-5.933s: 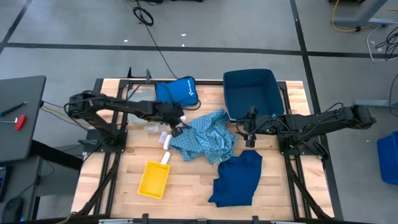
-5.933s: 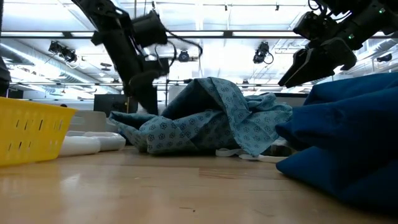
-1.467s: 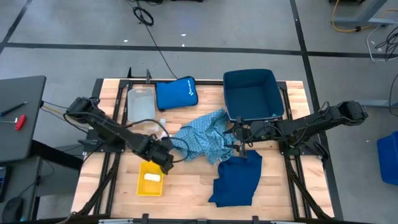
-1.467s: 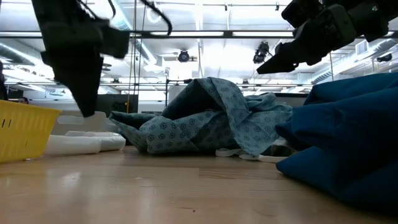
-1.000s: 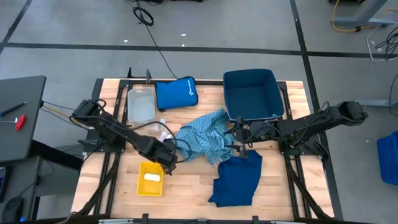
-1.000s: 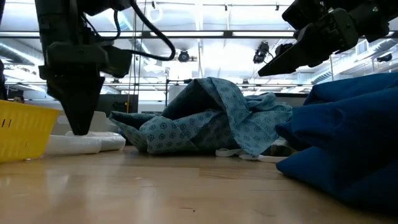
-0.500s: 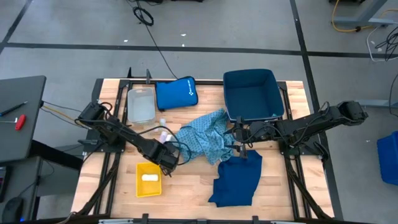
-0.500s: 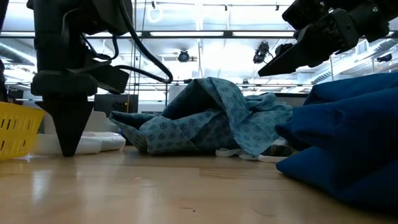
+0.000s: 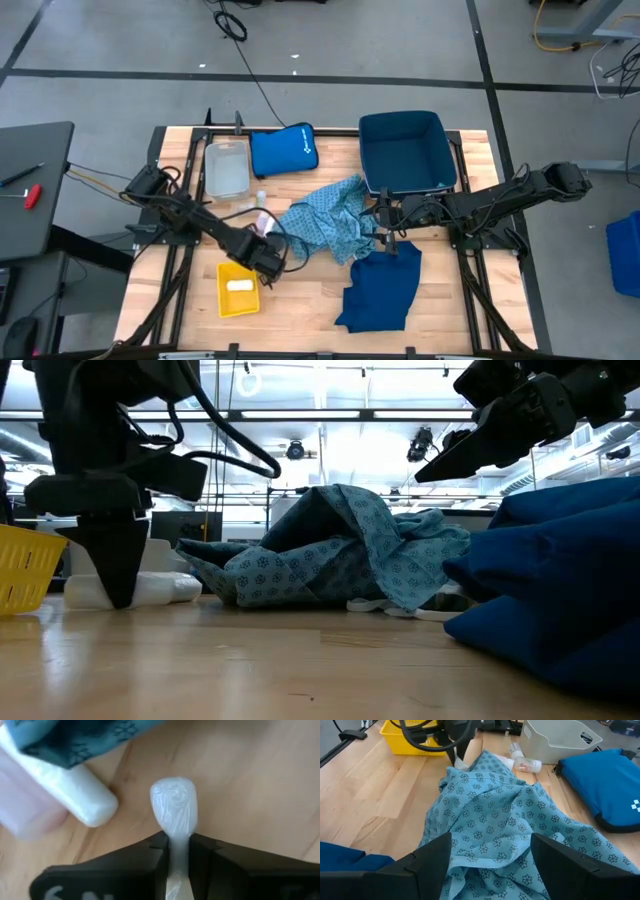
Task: Pick & place medical supplies in basket/bin
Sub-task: Put the white bandage into the yellow basket
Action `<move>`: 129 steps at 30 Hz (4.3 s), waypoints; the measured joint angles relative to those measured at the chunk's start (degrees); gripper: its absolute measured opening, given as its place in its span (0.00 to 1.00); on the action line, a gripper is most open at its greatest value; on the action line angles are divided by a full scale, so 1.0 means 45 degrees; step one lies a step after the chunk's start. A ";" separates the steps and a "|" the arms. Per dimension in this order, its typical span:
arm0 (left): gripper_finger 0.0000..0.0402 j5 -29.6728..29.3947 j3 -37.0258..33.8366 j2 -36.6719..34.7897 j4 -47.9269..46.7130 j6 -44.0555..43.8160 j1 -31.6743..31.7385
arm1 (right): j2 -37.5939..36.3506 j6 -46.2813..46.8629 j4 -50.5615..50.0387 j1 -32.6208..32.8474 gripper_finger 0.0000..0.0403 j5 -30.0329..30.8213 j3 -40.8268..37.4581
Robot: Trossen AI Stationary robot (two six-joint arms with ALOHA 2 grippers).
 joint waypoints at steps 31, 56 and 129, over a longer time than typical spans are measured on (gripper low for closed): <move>0.10 -1.0055 -0.0003 -0.2812 0.1100 -0.0412 -0.7264 | 0.0000 0.0164 0.1122 0.0000 0.70 -0.0243 0.0000; 0.10 -0.1631 -0.0003 -0.1880 0.0249 -0.2935 -0.6689 | 0.0000 0.0592 0.1641 0.0000 0.70 -0.0235 0.0000; 0.50 0.2593 -0.6144 -0.1540 2.4861 1.3861 0.2437 | 0.0000 -0.0114 0.2126 -0.0005 0.70 -0.0870 0.0000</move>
